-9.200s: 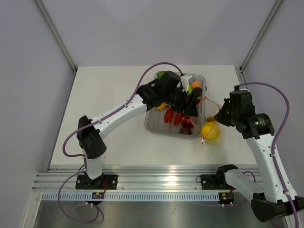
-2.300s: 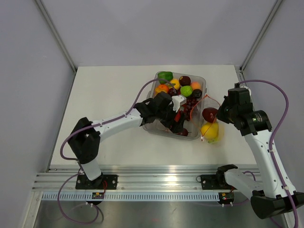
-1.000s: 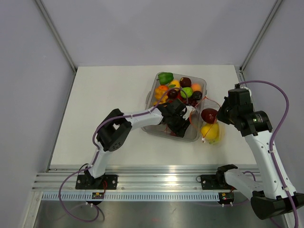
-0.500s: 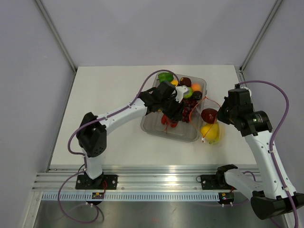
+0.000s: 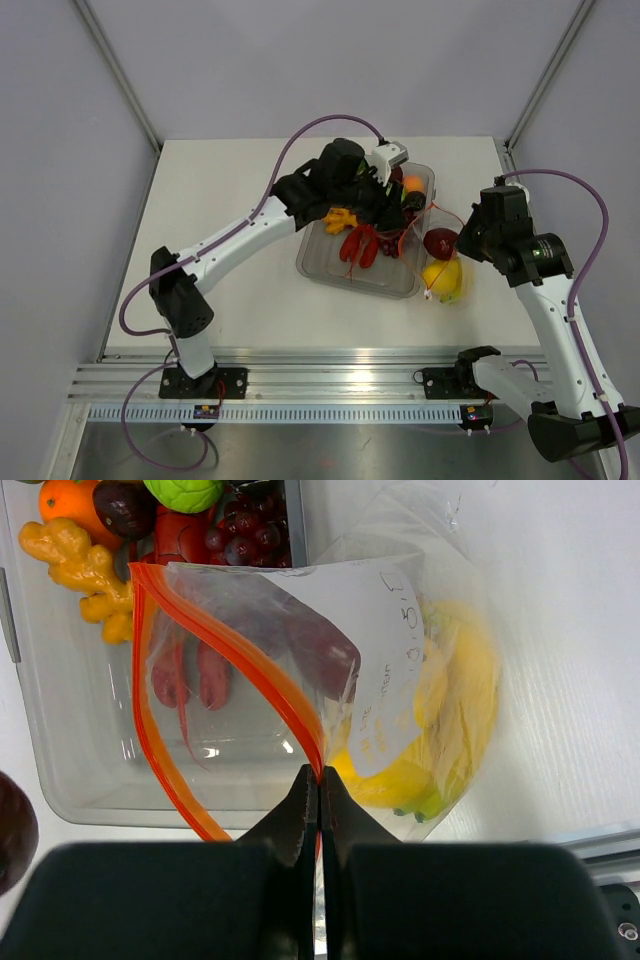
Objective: Place the food in the zip-top bag and seal the zipper
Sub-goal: Place the fake fruit in the zipper food storage bag.
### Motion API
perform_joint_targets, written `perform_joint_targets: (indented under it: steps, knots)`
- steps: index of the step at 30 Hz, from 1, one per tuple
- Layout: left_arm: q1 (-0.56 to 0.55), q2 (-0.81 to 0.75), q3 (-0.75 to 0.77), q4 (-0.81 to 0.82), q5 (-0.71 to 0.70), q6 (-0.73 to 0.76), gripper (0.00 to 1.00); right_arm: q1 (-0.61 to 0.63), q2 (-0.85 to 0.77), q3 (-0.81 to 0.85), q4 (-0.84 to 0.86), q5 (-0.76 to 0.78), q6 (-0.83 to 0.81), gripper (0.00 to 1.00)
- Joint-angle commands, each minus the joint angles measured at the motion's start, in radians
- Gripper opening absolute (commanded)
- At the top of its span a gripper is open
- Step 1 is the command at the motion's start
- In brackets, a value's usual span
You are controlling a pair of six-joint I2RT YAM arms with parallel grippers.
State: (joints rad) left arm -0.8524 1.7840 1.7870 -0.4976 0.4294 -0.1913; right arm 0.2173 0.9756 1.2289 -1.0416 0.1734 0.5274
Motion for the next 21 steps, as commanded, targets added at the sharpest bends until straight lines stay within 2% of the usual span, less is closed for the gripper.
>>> perform_joint_targets:
  steps: [1, 10, 12, 14, 15, 16, 18, 21]
  knots:
    - [-0.045, 0.023, 0.083, 0.087, 0.095, -0.073, 0.33, 0.005, -0.003, 0.007, 0.028, 0.006, -0.001, 0.00]
    - [-0.102, 0.144, 0.193, 0.120, 0.108, -0.123, 0.34, 0.005, -0.009, 0.006, 0.018, 0.017, -0.004, 0.00]
    - [-0.109, 0.163, 0.201, 0.122, 0.106, -0.129, 0.48, 0.005, -0.009, 0.006, 0.020, 0.018, -0.006, 0.00]
    - [-0.111, 0.172, 0.207, 0.119, 0.104, -0.135, 0.64, 0.005, -0.009, 0.004, 0.020, 0.018, -0.006, 0.00]
    - [-0.111, 0.173, 0.207, 0.119, 0.109, -0.135, 0.75, 0.005, -0.009, 0.003, 0.022, 0.020, -0.007, 0.00]
    - [-0.111, 0.173, 0.213, 0.108, 0.108, -0.135, 0.81, 0.005, -0.008, 0.003, 0.022, 0.018, -0.009, 0.00]
    - [-0.112, 0.170, 0.219, 0.088, 0.098, -0.120, 0.90, 0.005, -0.006, 0.004, 0.023, 0.018, -0.010, 0.00]
    - [-0.111, 0.155, 0.221, 0.070, 0.068, -0.093, 0.94, 0.005, -0.005, 0.003, 0.026, 0.018, -0.013, 0.00]
